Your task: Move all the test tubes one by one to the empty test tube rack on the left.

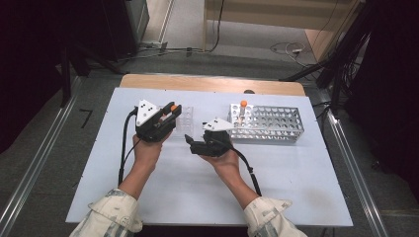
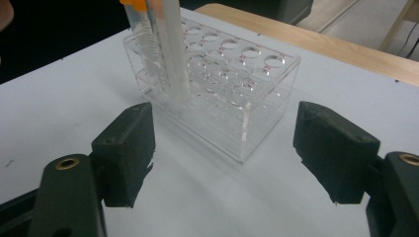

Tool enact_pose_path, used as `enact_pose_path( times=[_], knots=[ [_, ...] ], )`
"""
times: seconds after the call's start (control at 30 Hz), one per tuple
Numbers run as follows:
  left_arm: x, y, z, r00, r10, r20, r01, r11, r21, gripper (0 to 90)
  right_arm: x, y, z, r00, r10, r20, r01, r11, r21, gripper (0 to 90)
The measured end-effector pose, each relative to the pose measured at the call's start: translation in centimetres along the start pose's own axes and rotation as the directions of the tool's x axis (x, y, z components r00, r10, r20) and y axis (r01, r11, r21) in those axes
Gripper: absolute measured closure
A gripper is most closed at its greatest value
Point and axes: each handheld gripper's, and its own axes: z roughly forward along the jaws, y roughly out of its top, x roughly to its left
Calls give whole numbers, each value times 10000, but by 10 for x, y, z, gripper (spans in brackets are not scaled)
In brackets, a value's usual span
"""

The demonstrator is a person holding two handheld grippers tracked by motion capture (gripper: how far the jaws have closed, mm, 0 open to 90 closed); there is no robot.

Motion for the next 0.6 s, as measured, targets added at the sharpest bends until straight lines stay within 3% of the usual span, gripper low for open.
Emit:
enact_pose_path(
  times=[0.6],
  knots=[
    [18,6,18,9962,227,-840,-224,9997,54,702,0,-1,-4,10000,47,-58,-47,10000,-73,220]
  ],
)
